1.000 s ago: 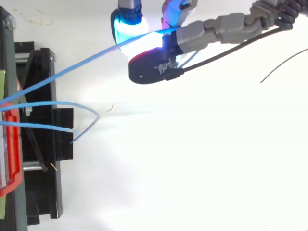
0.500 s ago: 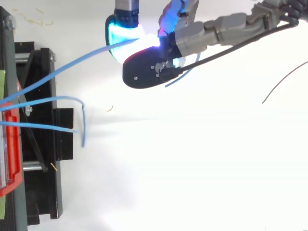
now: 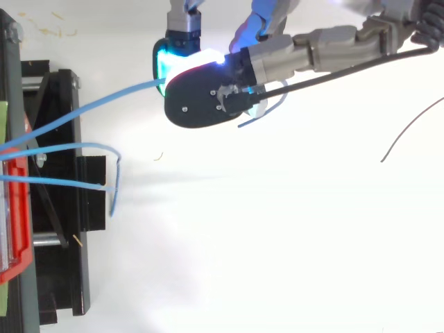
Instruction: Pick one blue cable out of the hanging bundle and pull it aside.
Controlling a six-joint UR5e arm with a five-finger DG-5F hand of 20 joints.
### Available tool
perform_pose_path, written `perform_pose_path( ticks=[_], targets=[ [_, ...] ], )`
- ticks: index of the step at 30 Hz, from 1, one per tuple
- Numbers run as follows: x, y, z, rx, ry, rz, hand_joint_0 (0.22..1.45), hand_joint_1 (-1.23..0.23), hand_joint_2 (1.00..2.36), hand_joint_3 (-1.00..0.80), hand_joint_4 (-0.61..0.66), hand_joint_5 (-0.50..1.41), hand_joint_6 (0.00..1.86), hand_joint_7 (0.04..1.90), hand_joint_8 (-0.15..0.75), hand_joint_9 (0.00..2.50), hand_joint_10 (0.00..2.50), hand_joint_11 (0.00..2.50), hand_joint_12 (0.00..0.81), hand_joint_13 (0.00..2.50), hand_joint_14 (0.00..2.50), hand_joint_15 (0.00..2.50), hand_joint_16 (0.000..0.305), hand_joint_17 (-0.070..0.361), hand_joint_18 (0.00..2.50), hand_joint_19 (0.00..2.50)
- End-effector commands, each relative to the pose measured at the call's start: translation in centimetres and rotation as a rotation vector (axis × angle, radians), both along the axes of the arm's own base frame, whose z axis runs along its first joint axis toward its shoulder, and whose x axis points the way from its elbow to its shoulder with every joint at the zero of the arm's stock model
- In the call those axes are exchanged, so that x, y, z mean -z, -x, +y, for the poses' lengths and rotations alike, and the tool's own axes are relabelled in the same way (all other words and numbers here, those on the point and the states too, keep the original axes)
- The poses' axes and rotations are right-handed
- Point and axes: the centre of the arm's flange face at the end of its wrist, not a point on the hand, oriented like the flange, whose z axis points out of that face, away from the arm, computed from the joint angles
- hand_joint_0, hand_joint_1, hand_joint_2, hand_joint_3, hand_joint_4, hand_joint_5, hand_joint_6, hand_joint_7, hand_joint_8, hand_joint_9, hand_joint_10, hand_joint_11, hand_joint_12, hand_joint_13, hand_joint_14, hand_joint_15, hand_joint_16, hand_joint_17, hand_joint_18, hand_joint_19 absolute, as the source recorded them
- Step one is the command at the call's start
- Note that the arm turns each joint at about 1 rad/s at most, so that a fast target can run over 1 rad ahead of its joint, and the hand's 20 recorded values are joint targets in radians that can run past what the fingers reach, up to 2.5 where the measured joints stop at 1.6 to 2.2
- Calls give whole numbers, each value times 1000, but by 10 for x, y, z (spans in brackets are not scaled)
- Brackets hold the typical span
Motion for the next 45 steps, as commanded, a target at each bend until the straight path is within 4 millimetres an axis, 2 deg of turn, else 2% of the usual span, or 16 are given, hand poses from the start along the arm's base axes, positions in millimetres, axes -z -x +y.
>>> perform_pose_path(
  ticks=[1, 3, 6, 9, 18, 29, 34, 40, 45],
  targets=[
    [0, 0, 0, 0, -1, 1, 489, -460, 1000, -500, -22, -139, 891, 778, 296, 1264, 16, 915, 348, 1020, 21, 836, 42, 95, 839, 839],
    [0, 0, 0, -1, 1, 1, 547, -497, 1004, -440, -31, -135, 888, 814, 279, 1257, 16, 937, 327, 1004, 24, 837, 38, 85, 806, 864],
    [0, 0, 0, -1, 1, 1, 567, -539, 1010, -355, -48, -130, 892, 823, 273, 1262, 19, 929, 318, 1005, 27, 840, 37, 83, 809, 860],
    [0, 0, 0, -1, 1, 1, 564, -643, 1015, -190, -33, -126, 897, 826, 301, 1281, 16, 925, 350, 1037, 23, 828, 44, 98, 879, 811],
    [0, 0, 0, 0, -1, 1, 606, -792, 1025, -50, -44, -143, 923, 903, 264, 1228, 18, 946, 319, 994, 25, 827, 38, 85, 832, 820],
    [-1, -1, 6, -5, -56, -17, 628, -817, 1027, -43, -73, -146, 931, 965, 267, 1218, 19, 952, 308, 981, 28, 830, 36, 81, 831, 819],
    [1, -2, 11, -19, -88, -22, 657, -841, 1028, -38, -70, -149, 927, 1153, 262, 1215, 19, 943, 306, 983, 26, 817, 36, 81, 841, 799],
    [1, -3, 16, -51, -151, -32, 686, -868, 1027, -85, -102, -152, 940, 1114, 256, 1203, 19, 946, 305, 972, 26, 817, 36, 80, 840, 789],
    [1, -3, 16, -55, -173, -36, 696, -868, 1024, -110, -112, -153, 939, 1157, 257, 1204, 19, 934, 305, 968, 26, 810, 36, 80, 833, 791]
  ],
)
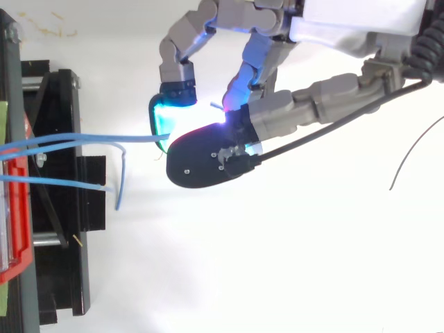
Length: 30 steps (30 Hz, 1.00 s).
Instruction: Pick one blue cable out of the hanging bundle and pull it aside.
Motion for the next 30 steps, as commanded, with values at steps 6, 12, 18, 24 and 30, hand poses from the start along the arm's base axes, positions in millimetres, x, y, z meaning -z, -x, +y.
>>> perform_pose_path(
  ticks=[6, 12, 18, 24, 30],
  targets=[
    [1, 0, 1, 4, -35, -6, 708, -857, 1023, -129, -125, -155, 940, 1191, 250, 1205, 19, 938, 304, 964, 26, 806, 35, 79, 822, 794],
    [22, 6, 1, 44, -161, 12, 706, -857, 1024, -124, -110, -155, 940, 1187, 249, 1198, 19, 922, 306, 954, 25, 806, 35, 79, 811, 785],
    [33, 8, 2, 55, -240, 16, 698, -857, 1024, -101, -103, -153, 941, 1202, 250, 1198, 18, 927, 305, 953, 26, 800, 35, 79, 809, 786],
    [52, 9, 2, 51, -249, 13, 696, -858, 1024, -91, -104, -151, 941, 1217, 258, 1207, 19, 937, 303, 954, 26, 798, 35, 79, 807, 797],
    [71, 2, 2, 34, -268, -65, 698, -856, 1023, -94, -104, -151, 942, 1221, 253, 1209, 20, 941, 306, 955, 26, 800, 35, 79, 808, 799]
  ],
)
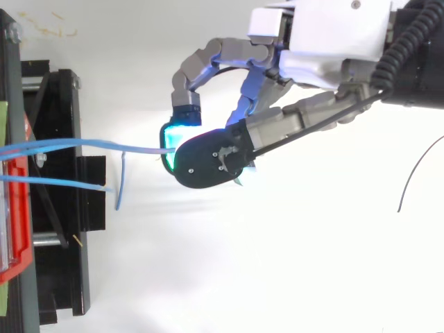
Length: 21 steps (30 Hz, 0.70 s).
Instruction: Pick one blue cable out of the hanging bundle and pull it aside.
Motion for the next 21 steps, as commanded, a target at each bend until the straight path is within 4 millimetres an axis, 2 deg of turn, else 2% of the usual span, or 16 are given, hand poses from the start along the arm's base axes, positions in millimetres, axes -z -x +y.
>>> perform_pose_path(
  ticks=[1, 13, 21],
  targets=[
    [9, -4, 0, -2, -9, -44, 698, -855, 1023, -96, -105, -151, 942, 1217, 253, 1212, 17, 937, 306, 955, 25, 801, 35, 79, 808, 797],
    [10, -11, 0, -9, 12, -100, 688, -851, 1023, -83, -98, -149, 941, 1220, 267, 1218, 19, 936, 309, 962, 25, 811, 35, 79, 810, 805],
    [49, 2, 3, -17, 13, -58, 689, -850, 1022, -84, -97, -148, 941, 1220, 270, 1220, 19, 936, 310, 962, 26, 816, 36, 80, 815, 805]
  ],
)
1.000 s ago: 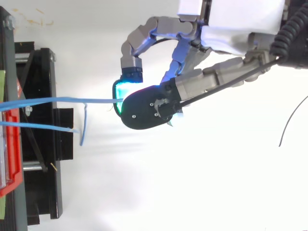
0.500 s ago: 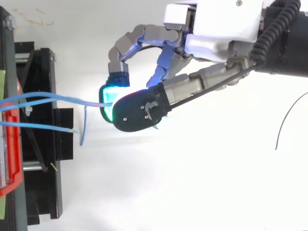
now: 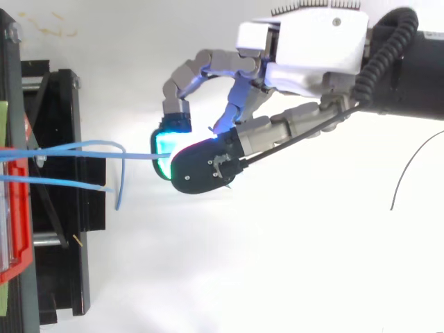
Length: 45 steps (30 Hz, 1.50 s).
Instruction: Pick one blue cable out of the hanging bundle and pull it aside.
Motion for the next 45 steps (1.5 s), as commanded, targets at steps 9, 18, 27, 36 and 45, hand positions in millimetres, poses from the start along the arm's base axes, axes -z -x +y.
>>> perform_pose_path(
  ticks=[9, 18, 27, 36, 45],
  targets=[
    [12, -5, 2, -1, -1, -71, 688, -850, 1022, -82, -95, -148, 941, 1219, 268, 1223, 19, 931, 311, 964, 26, 807, 36, 81, 816, 805],
    [12, -5, 2, -2, 1, -71, 686, -849, 1022, -78, -94, -148, 941, 1221, 270, 1226, 19, 938, 312, 963, 25, 808, 36, 81, 818, 803],
    [12, -5, 2, -2, 1, -71, 686, -849, 1022, -79, -94, -147, 941, 1222, 270, 1228, 19, 932, 315, 963, 26, 809, 36, 81, 816, 802],
    [12, -5, 2, 0, 1, -71, 676, -847, 1022, -60, -87, -146, 940, 1221, 275, 1239, 18, 930, 317, 966, 26, 810, 37, 84, 820, 806],
    [13, -5, 2, 0, 1, -69, 673, -846, 1021, -59, -84, -143, 939, 1219, 276, 1258, 18, 945, 324, 976, 25, 810, 38, 86, 832, 807]
  ],
)
